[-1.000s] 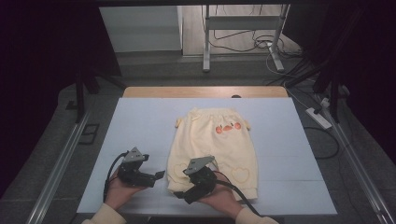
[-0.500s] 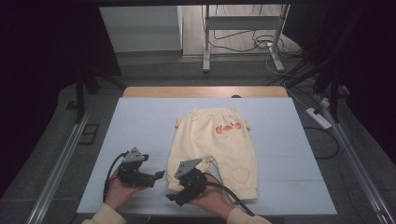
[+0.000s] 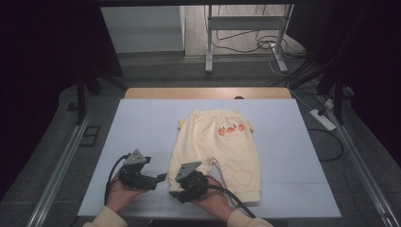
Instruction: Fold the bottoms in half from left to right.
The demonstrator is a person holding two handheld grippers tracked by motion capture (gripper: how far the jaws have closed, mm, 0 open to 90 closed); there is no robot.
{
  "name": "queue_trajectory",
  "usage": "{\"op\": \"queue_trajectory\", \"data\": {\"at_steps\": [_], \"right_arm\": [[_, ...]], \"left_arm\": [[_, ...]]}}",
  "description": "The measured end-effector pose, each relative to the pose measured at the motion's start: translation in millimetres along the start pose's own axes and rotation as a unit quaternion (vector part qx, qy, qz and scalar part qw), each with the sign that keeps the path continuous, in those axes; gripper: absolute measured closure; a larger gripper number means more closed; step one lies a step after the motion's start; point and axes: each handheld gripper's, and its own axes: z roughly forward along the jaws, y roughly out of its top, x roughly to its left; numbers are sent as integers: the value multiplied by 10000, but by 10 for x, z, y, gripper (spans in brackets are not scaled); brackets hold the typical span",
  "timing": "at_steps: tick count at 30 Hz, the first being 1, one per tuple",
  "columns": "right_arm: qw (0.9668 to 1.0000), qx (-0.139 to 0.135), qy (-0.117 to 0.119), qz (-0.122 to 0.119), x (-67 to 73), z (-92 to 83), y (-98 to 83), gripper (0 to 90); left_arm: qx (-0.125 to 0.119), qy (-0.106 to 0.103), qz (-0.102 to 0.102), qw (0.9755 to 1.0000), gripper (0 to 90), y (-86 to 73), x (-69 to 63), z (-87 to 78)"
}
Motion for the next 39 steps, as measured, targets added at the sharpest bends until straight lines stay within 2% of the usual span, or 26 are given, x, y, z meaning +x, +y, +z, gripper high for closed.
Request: {"op": "queue_trajectory", "data": {"at_steps": [5,10,22,27,32,35,39], "right_arm": [[9999,65,14,90,-53,-71,1,687],[9999,61,45,114,-78,-118,4,773],[10000,-4,92,33,-37,-185,-4,794],[9999,-2,108,24,-40,-193,-5,794],[9998,-46,174,9,-27,-196,-1,795],[9998,-50,195,14,-30,-211,2,796],[9997,-75,213,34,-26,-218,-1,796]], "left_arm": [[-25,1,-27,10000,50,0,12,-8],[-4,-12,-19,10000,51,1,6,-2],[-28,-63,-15,10000,71,47,5,13],[1,-34,-37,10000,80,122,28,79],[130,27,-49,9999,94,198,66,182],[62,7,-120,9999,100,261,107,214],[61,51,-104,9999,101,345,143,271]]}}
